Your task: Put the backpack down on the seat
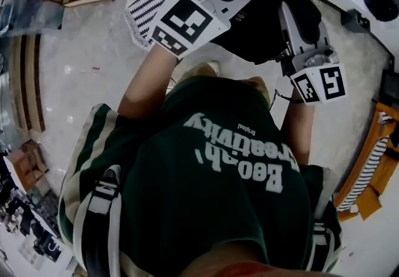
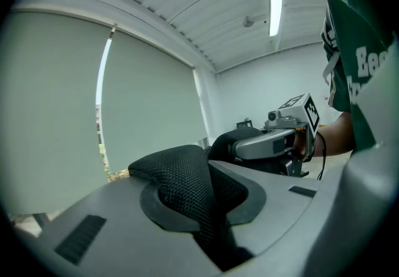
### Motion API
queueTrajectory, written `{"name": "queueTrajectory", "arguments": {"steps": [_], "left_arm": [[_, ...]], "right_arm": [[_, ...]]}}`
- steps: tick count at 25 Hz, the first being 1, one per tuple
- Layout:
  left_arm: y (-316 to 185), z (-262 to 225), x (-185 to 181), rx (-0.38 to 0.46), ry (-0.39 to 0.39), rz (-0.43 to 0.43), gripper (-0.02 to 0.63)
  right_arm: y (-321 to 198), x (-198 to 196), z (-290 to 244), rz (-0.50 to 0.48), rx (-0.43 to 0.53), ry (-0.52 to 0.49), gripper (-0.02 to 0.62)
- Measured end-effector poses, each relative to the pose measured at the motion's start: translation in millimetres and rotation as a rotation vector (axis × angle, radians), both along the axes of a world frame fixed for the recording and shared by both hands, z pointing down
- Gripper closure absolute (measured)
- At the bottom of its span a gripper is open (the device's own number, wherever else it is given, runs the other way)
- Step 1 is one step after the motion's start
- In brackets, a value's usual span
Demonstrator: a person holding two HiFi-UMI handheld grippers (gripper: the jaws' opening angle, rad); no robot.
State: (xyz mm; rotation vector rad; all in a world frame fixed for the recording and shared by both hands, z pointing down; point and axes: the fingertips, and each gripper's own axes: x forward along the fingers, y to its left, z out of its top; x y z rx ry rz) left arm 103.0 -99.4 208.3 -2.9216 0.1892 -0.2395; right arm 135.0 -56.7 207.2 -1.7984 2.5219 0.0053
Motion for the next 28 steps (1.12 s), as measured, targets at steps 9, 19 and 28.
{"name": "queueTrajectory", "arguments": {"steps": [9, 19, 28], "left_arm": [[-115.6, 20.4, -145.5, -0.054, -0.017, -0.357, 0.532], [-201.1, 47.0, -229.2, -0.108, -0.055, -0.657, 0.531], [-279.3, 89.5, -254.5, -0.184, -0.102, -0.876, 0.531]], "right_arm": [[-120.3, -138.2, 23.8, -0.337, -0.064, 0.004, 0.532], [-215.8, -214.0, 51.6, -0.655, -0.115, 0.037, 0.532], [-303.0, -235.4, 87.3, -0.889, -0.217, -0.01, 0.532]]}}
